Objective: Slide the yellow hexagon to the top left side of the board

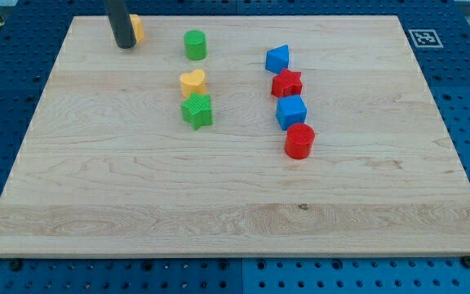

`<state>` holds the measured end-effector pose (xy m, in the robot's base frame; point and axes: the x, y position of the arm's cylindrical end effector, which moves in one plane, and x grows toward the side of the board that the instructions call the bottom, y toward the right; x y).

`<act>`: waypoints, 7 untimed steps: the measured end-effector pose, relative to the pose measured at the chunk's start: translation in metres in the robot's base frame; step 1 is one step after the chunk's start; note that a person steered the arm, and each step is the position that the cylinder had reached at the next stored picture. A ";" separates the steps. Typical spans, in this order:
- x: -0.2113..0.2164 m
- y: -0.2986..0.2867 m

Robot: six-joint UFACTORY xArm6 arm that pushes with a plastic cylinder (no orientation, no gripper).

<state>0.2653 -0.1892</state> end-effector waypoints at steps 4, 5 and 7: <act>0.011 0.065; 0.007 0.054; -0.018 0.040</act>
<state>0.2469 -0.1496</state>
